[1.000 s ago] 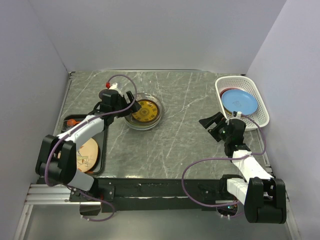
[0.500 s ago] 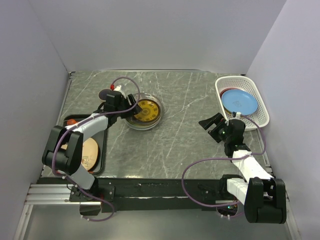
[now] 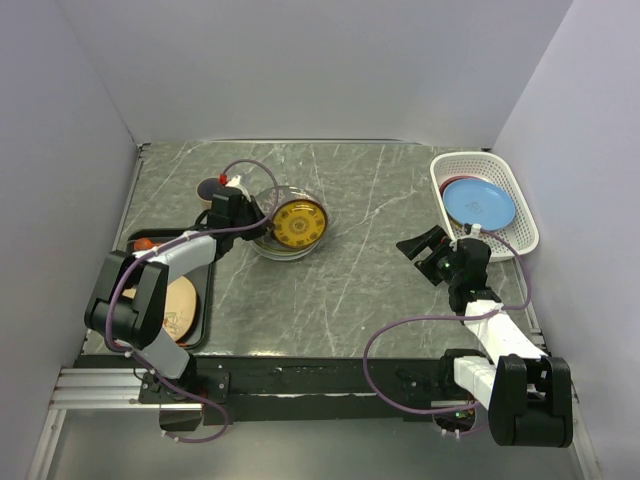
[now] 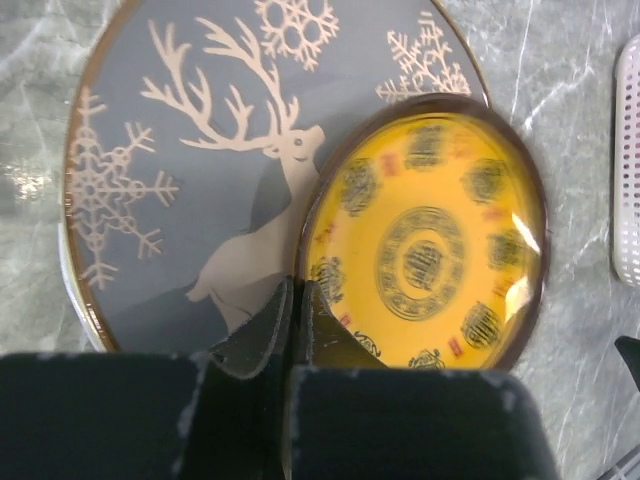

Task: Place the plates into the plastic bin on the countertop
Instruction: Pick up the plate at the center of the board.

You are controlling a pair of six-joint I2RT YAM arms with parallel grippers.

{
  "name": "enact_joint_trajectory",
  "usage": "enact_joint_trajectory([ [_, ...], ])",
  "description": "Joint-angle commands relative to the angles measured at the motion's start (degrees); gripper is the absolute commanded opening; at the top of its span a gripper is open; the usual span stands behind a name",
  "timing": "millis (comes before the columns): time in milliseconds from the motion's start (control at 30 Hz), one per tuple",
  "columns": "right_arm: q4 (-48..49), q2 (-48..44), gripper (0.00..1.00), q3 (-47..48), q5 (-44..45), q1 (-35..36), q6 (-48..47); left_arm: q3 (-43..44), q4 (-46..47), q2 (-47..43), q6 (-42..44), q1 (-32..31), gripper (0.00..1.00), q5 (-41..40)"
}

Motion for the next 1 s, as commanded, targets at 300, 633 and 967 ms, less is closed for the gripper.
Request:
enact_joint_trajectory([
  [300,3.9,-1.3,1.00,-0.9,-1.4,0.3,1.2,-2.8,0.3,-5.8,0.4,1.0,0.01,0.7],
  [633,6.0,-4.9,1.00,-2.8,-4.6,0.3,0.9,-4.3,3.2,-11.2,-2.3,1.1,0.01,6.9],
  [967,9.2,-5.7,1.00,-3.9,-8.3,0.4,1.5,-8.0,6.9,-14.7,-4.4,1.1,0.01,11.1],
])
